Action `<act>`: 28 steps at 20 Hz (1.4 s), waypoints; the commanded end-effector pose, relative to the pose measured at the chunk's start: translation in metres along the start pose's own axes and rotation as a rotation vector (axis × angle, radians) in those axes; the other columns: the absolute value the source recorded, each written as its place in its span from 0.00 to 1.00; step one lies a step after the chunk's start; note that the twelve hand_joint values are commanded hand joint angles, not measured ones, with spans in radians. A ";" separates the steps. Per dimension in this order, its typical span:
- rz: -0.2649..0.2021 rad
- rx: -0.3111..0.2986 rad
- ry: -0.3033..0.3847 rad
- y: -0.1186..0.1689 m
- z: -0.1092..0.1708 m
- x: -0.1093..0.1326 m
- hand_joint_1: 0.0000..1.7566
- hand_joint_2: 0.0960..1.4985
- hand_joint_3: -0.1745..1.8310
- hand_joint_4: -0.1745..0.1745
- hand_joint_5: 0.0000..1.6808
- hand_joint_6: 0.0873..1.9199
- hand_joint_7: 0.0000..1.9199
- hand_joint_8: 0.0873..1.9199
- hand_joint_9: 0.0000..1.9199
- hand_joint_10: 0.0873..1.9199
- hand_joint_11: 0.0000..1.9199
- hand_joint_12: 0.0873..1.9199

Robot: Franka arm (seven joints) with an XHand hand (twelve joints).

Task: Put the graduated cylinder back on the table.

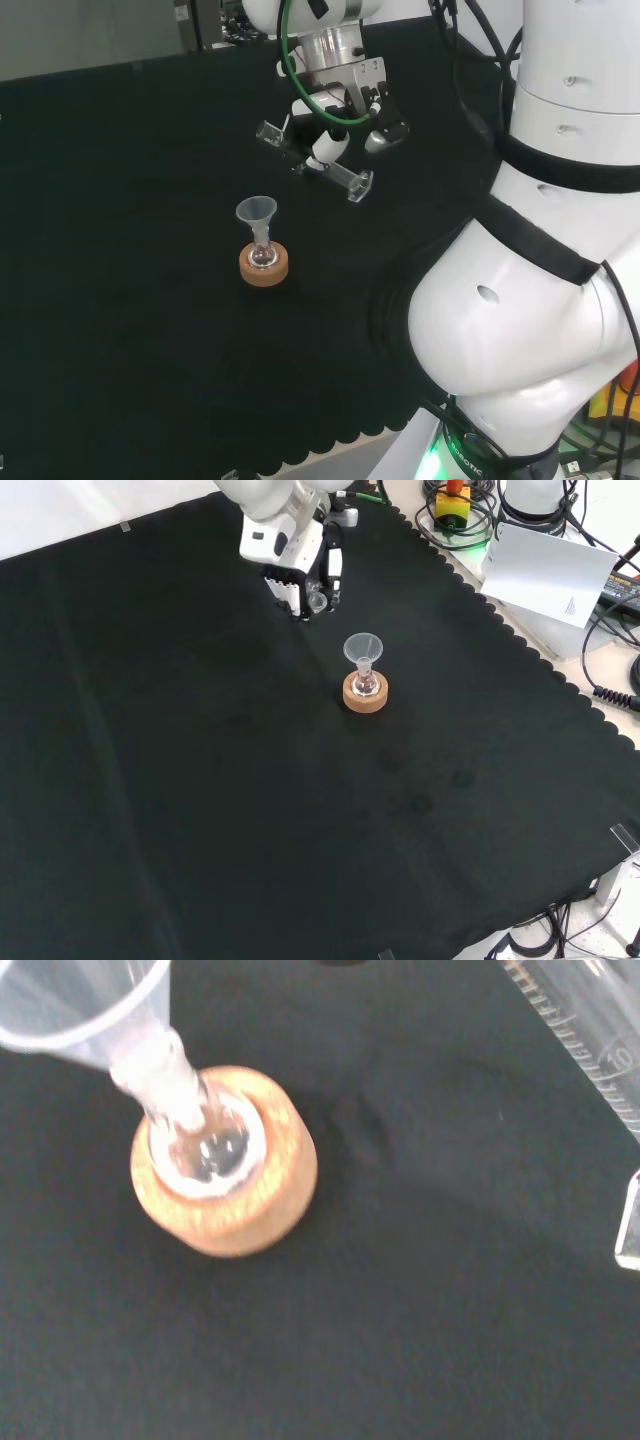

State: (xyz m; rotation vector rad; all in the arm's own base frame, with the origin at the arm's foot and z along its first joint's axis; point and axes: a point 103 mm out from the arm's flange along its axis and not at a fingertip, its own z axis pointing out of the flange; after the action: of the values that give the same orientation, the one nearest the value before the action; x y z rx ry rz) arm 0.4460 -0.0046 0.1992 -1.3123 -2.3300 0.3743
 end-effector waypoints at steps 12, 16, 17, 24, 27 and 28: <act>-0.103 -0.273 0.227 0.063 -0.004 -0.049 0.64 0.74 0.09 0.18 0.58 0.52 0.69 0.09 0.77 0.00 0.68 0.34; -0.128 -0.290 0.257 0.078 -0.005 -0.057 0.64 0.74 0.09 0.18 0.58 0.52 0.69 0.09 0.77 0.00 0.68 0.34; -0.136 -0.290 0.264 0.082 -0.005 -0.059 0.64 0.74 0.09 0.18 0.58 0.52 0.69 0.09 0.77 0.00 0.68 0.34; -0.189 -0.382 0.340 0.105 -0.010 -0.069 0.64 0.73 0.09 0.18 0.58 0.52 0.69 0.09 0.77 0.00 0.68 0.34; -0.220 -0.409 0.371 0.113 -0.012 -0.070 0.67 0.72 0.09 0.12 0.59 0.50 0.64 0.22 0.77 0.00 0.68 0.34; -0.229 -0.412 0.376 0.115 -0.012 -0.070 0.69 0.72 0.09 0.06 0.59 0.49 0.59 0.33 0.77 0.00 0.68 0.34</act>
State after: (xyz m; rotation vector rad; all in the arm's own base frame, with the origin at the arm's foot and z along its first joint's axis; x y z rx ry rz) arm 0.5589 -0.0112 0.1459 -1.1958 -2.2749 -0.3161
